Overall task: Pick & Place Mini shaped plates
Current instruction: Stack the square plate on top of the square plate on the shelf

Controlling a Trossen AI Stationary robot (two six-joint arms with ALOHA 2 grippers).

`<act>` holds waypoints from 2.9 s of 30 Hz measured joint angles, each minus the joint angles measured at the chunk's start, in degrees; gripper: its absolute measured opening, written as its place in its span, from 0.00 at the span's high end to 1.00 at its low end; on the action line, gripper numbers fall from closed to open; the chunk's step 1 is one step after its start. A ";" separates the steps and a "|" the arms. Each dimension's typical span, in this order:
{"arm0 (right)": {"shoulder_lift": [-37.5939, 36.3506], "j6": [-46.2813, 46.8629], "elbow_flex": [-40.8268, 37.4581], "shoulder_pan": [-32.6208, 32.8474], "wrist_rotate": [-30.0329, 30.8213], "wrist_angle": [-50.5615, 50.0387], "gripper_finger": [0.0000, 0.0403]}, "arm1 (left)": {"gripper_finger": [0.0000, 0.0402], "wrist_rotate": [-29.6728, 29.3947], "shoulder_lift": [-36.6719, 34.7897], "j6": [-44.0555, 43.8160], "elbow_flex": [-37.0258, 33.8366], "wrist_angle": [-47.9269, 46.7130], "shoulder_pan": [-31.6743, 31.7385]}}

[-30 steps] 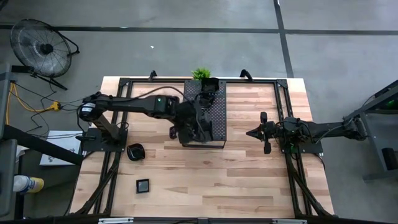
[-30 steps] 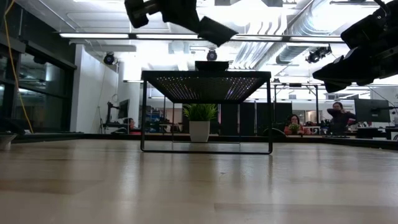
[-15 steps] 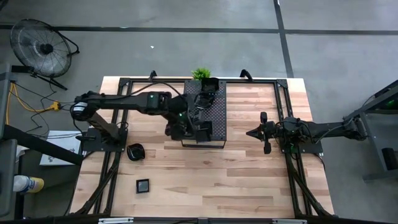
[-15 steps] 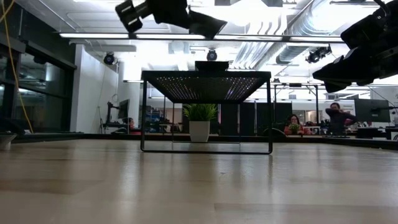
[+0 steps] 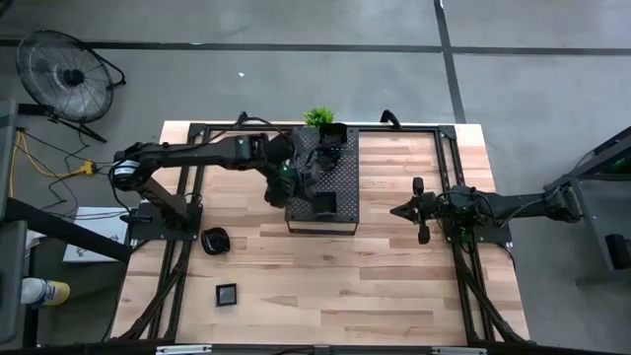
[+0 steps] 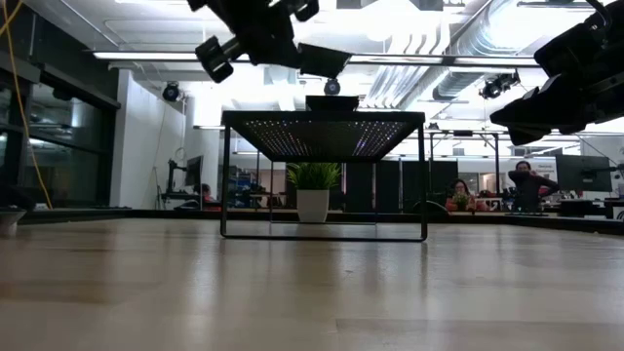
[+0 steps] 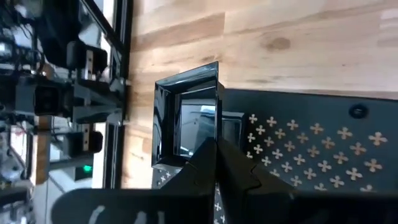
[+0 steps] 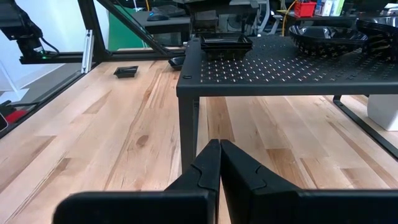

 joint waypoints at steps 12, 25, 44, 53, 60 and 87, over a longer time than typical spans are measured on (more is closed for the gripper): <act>0.00 -0.01 0.00 0.01 0.00 -0.01 0.99 | 1.00 6.36 0.17 5.41 -4.78 7.36 4.47; 0.00 -0.02 0.00 0.02 -0.01 -0.01 0.99 | 1.00 3.29 0.70 5.73 -7.85 10.98 4.45; -0.02 0.00 0.00 0.02 0.00 0.00 0.99 | 1.00 4.87 0.70 5.55 -7.92 12.01 4.45; 0.00 -0.02 0.00 0.02 0.01 0.01 0.99 | 1.00 4.94 0.71 5.68 -7.85 13.69 4.45; -0.02 -0.02 0.00 0.02 0.01 0.01 0.99 | 1.00 4.47 3.24 5.70 -7.83 13.96 4.32; -0.02 -0.01 0.00 0.01 -0.01 0.00 0.99 | 0.81 2.18 3.63 1.58 -7.83 15.43 4.45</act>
